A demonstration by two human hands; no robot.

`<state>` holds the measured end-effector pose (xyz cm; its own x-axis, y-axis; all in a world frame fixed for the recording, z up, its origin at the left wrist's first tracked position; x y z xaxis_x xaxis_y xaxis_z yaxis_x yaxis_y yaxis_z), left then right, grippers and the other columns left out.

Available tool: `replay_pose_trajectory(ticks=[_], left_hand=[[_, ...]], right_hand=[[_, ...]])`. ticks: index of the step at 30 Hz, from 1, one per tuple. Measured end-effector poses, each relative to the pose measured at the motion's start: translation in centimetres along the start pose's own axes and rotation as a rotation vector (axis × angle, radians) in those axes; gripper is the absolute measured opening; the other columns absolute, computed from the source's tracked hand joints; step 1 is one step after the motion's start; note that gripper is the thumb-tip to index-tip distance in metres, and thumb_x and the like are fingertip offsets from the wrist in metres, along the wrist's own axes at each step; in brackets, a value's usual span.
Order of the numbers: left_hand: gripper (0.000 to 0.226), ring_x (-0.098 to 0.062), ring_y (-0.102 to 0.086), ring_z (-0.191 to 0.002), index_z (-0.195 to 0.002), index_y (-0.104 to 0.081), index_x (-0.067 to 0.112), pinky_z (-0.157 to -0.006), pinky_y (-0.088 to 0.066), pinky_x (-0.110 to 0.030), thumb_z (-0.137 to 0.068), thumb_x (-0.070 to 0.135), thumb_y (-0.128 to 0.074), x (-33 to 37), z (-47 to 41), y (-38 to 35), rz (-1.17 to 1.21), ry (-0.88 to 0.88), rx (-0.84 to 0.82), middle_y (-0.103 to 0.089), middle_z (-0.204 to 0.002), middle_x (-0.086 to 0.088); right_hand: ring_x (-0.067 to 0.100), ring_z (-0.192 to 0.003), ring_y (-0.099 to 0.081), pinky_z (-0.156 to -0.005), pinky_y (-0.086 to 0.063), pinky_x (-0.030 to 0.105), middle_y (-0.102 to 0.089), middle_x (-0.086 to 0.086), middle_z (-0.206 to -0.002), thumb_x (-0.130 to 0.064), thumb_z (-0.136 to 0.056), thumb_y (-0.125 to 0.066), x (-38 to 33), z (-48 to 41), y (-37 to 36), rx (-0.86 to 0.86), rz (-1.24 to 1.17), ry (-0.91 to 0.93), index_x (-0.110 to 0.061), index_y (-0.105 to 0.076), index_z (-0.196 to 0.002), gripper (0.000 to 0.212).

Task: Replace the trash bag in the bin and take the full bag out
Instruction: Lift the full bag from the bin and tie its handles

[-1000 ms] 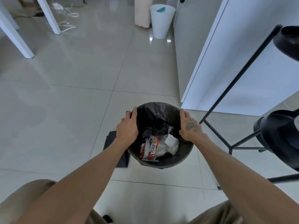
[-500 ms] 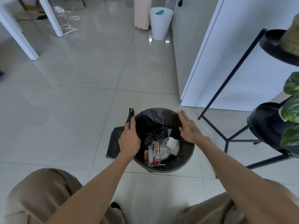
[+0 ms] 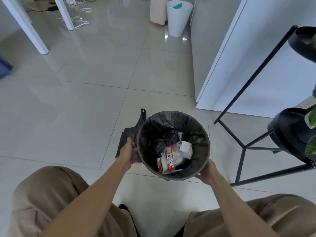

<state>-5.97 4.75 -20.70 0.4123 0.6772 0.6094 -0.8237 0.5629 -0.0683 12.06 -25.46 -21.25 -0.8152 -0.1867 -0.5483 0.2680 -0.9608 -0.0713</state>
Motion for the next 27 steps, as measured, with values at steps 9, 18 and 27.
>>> replay_pose_trajectory(ticks=[9, 18, 27], left_hand=[[0.048, -0.036, -0.072, -0.095, -0.106, -0.073, 0.011, -0.08, -0.061, -0.05, -0.1, 0.051, -0.049, 0.8, 1.4, -2.2, -0.061, 0.009, -0.078, -0.076, -0.101, -0.015], [0.046, -0.037, -0.067, -0.11, -0.116, -0.072, 0.011, -0.097, -0.053, -0.056, -0.093, 0.05, -0.061, -0.4, -2.0, -2.1, -0.078, 0.051, -0.107, -0.073, -0.115, -0.014], [0.022, -0.026, -0.067, -0.076, -0.1, -0.071, 0.004, -0.057, -0.058, -0.032, -0.097, 0.024, -0.062, -0.1, 0.5, -2.0, -0.064, 0.003, 0.052, -0.072, -0.092, -0.013]], right_hand=[[0.027, -0.072, -0.056, -0.063, -0.048, 0.037, -0.063, 0.013, -0.083, -0.003, -0.099, -0.041, 0.0, 0.8, 0.2, 0.075, -0.016, 0.051, -0.003, -0.061, -0.085, 0.024], [0.022, -0.071, -0.055, -0.083, -0.048, 0.041, -0.06, 0.008, -0.074, 0.001, -0.089, -0.05, -2.5, 1.5, 2.3, 0.225, -0.048, 0.116, -0.007, -0.062, -0.081, 0.016], [0.015, -0.06, -0.055, -0.066, -0.049, 0.031, -0.057, 0.004, -0.068, -0.012, -0.093, -0.057, -7.0, 4.0, 3.3, 0.299, -0.338, 0.396, -0.007, -0.063, -0.09, 0.008]])
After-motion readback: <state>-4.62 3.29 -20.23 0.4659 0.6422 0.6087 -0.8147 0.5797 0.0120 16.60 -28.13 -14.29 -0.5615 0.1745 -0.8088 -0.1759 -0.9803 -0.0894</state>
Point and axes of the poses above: each hand's wrist, its own z-axis away from the middle knuckle, its own y-axis out of the back of the hand, x = y × z, the point moved 10 cm from there along -z, towards the middle knuckle
